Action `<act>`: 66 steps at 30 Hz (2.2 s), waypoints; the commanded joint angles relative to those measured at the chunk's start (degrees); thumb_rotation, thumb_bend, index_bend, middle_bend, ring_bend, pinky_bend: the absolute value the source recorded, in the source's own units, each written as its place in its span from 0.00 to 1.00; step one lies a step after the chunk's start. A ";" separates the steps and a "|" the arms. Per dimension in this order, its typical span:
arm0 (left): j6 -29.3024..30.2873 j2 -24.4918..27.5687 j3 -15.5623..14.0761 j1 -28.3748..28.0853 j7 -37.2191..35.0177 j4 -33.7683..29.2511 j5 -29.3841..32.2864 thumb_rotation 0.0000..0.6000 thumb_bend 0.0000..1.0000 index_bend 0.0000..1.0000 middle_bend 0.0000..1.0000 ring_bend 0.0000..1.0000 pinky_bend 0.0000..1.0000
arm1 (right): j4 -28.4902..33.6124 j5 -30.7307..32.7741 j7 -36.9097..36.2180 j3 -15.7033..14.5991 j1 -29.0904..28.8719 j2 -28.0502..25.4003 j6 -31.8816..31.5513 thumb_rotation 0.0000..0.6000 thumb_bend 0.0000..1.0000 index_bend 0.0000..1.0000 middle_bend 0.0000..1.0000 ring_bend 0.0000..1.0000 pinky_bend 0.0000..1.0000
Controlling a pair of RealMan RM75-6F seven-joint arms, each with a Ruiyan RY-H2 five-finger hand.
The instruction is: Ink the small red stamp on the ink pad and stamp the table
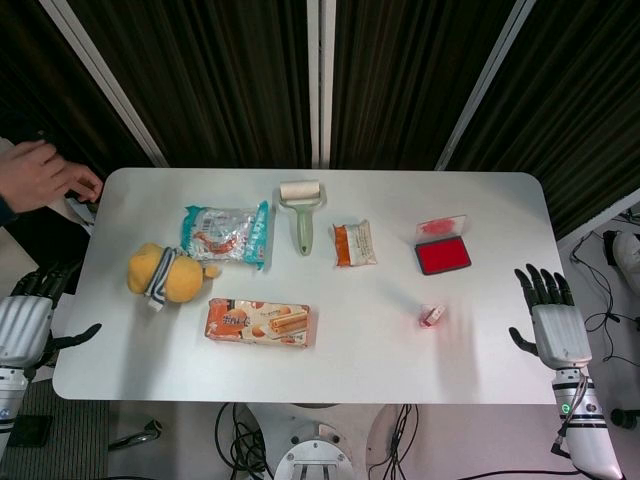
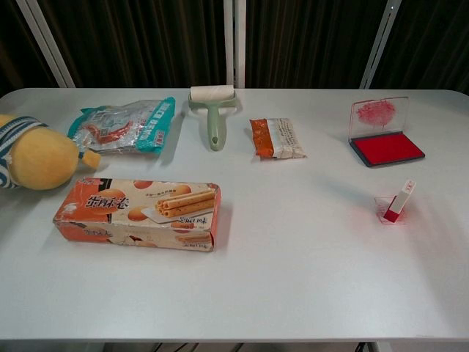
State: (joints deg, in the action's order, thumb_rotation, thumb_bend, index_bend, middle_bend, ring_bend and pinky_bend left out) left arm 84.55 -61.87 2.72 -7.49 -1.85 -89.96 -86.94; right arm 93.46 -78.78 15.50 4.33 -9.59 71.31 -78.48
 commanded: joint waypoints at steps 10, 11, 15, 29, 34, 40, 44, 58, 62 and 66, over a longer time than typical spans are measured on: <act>-0.05 -0.01 0.01 -0.04 0.11 -0.20 -0.03 0.77 0.12 0.11 0.19 0.12 0.21 | -0.14 -0.05 -0.04 -0.02 -0.06 -0.28 0.24 1.00 0.15 0.00 0.00 0.00 0.00; 0.00 0.01 0.05 -0.07 0.11 -0.27 -0.08 0.77 0.12 0.11 0.19 0.12 0.21 | -0.11 0.10 0.10 0.05 -0.11 -0.34 0.32 1.00 0.15 0.00 0.00 0.00 0.00; -0.03 -0.01 0.09 -0.15 0.15 -0.33 -0.14 0.76 0.12 0.11 0.19 0.12 0.21 | -0.16 0.36 1.27 0.09 -0.53 -0.58 1.00 1.00 0.15 0.00 0.00 0.00 0.00; -1.36 -0.31 0.29 -1.08 0.96 -0.62 0.09 0.76 0.12 0.11 0.19 0.12 0.21 | -7.03 -13.54 9.05 -2.95 -10.27 -4.61 9.99 1.00 0.15 0.00 0.00 0.19 0.40; -1.47 -0.71 -0.02 -0.84 1.02 -0.59 0.32 0.77 0.12 0.11 0.19 0.12 0.21 | -13.34 -21.83 7.08 -5.90 -16.98 -5.40 17.01 1.00 0.15 0.00 0.04 0.41 0.68; -1.81 -0.99 -0.09 -0.83 1.17 -0.25 0.73 0.76 0.12 0.11 0.19 0.12 0.21 | -20.87 -28.07 1.43 -8.21 -20.99 -1.63 17.04 1.00 0.15 0.00 0.12 0.42 0.68; -2.12 -1.03 -0.01 -1.07 1.11 -0.09 0.79 0.76 0.12 0.11 0.19 0.12 0.21 | -25.01 -28.57 -5.22 -8.83 -21.61 1.76 15.14 1.00 0.15 0.04 0.15 0.44 0.70; -3.20 -1.07 -0.17 -1.37 0.99 0.24 1.40 0.77 0.12 0.12 0.19 0.12 0.21 | -36.61 -29.47 -17.51 -11.19 -23.13 10.34 11.77 1.00 0.16 0.23 0.26 0.48 0.73; -3.27 -0.98 -0.16 -1.39 1.03 0.17 1.49 0.77 0.12 0.12 0.19 0.12 0.21 | -39.74 -29.99 -19.83 -11.61 -23.38 12.27 9.77 1.00 0.17 0.31 0.30 0.48 0.73; -3.30 -0.80 -0.15 -1.40 1.16 -0.02 1.56 0.77 0.12 0.12 0.19 0.12 0.21 | -42.81 -30.17 -22.48 -12.17 -23.40 14.32 8.10 1.00 0.18 0.35 0.33 0.48 0.73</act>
State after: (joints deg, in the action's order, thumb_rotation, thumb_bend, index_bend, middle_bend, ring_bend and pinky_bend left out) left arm 81.25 -62.67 2.56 -8.89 -0.69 -89.98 -85.38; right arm 51.56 -108.82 -6.18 -7.53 -32.94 84.83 -69.70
